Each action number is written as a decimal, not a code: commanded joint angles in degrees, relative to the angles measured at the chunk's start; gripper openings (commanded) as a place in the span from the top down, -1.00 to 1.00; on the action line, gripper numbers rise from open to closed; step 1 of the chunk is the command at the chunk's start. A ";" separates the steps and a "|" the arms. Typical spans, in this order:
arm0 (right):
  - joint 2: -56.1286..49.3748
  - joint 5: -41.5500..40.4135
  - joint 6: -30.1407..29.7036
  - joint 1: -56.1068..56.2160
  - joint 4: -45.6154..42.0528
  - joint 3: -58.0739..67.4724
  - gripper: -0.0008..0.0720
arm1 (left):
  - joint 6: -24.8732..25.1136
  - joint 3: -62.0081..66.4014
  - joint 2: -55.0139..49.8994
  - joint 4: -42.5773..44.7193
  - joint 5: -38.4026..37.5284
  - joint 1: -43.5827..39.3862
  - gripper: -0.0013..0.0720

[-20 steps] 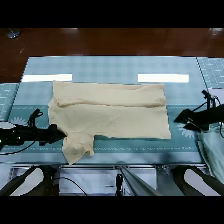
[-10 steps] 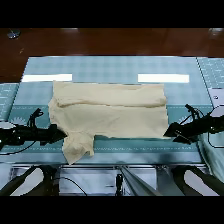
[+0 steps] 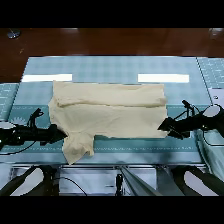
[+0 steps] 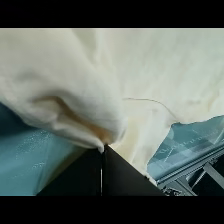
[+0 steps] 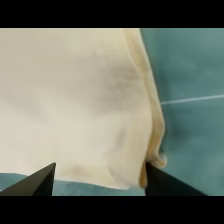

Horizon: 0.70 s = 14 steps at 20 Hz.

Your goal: Fold the shirts.

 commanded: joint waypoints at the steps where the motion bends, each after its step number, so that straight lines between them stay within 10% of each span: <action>1: -1.70 -1.16 0.68 0.37 0.15 -0.07 -0.62 | -0.02 0.04 0.02 0.02 -0.02 -0.02 0.89; 4: -2.43 -2.12 -2.73 0.37 2.62 0.02 0.93 | -0.02 0.04 0.04 0.02 -0.44 -0.02 0.89; 14: -2.75 2.56 -3.13 0.33 0.09 22.32 0.93 | -0.42 21.27 -1.84 -7.52 -7.21 -0.50 0.89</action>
